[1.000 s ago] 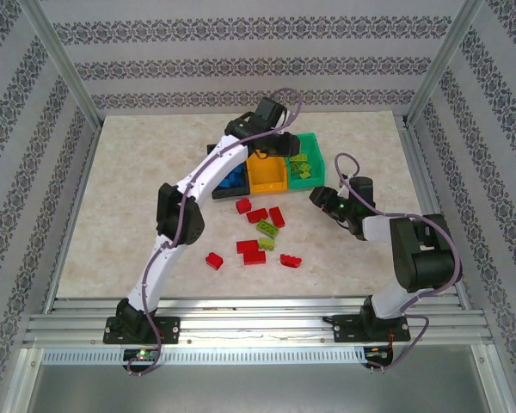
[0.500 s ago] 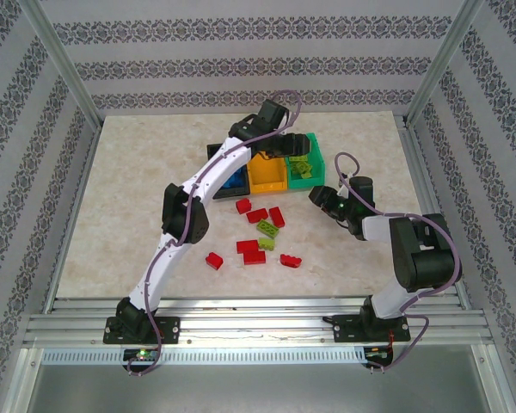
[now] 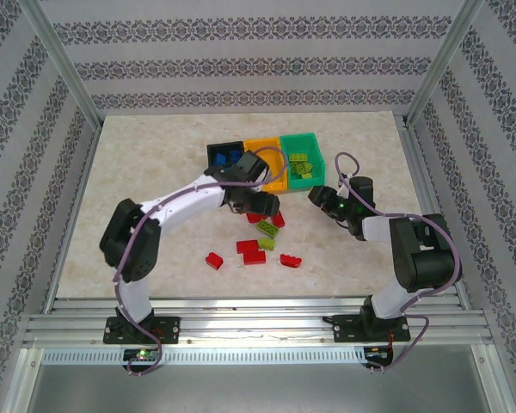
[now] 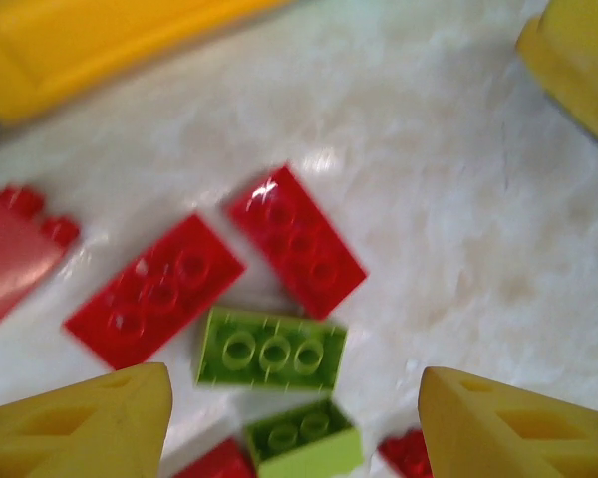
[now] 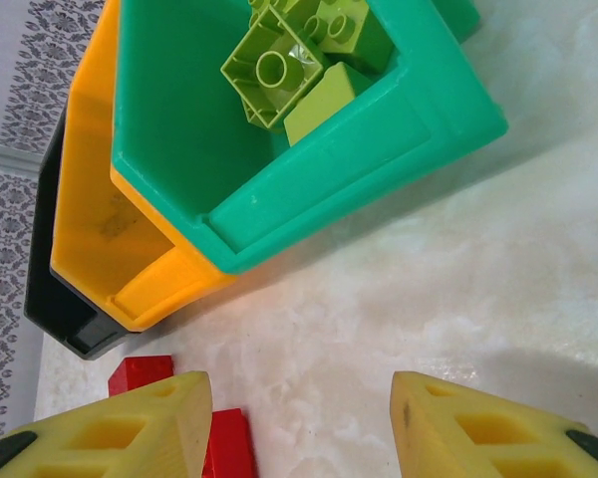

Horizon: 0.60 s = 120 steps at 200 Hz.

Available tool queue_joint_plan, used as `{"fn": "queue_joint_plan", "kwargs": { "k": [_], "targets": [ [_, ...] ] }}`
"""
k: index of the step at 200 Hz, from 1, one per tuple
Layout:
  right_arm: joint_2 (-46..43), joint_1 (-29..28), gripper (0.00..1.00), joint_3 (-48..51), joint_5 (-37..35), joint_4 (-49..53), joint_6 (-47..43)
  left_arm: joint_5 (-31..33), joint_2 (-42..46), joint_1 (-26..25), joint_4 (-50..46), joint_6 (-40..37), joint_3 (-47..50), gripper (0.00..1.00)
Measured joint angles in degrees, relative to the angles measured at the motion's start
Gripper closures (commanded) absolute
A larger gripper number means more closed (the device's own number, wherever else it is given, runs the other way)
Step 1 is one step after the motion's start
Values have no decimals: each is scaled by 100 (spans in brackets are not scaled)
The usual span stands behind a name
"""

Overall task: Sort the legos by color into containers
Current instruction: Pick up the lego from the middle-left of the table.

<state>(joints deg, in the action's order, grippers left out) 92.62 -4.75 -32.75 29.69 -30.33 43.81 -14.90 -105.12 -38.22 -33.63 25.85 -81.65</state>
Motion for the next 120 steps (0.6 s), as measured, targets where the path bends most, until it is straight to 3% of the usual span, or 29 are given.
{"fn": "queue_joint_plan", "kwargs": {
  "k": [44, 120],
  "targets": [
    [81, -57, 49, -2, 44, -39, 2, 455, 284, -398, -15, -144, 704, 25],
    [205, -114, 48, -2, 85, -39, 0, 966, -225, -994, -501, -498, 455, 24]
  ]
}}
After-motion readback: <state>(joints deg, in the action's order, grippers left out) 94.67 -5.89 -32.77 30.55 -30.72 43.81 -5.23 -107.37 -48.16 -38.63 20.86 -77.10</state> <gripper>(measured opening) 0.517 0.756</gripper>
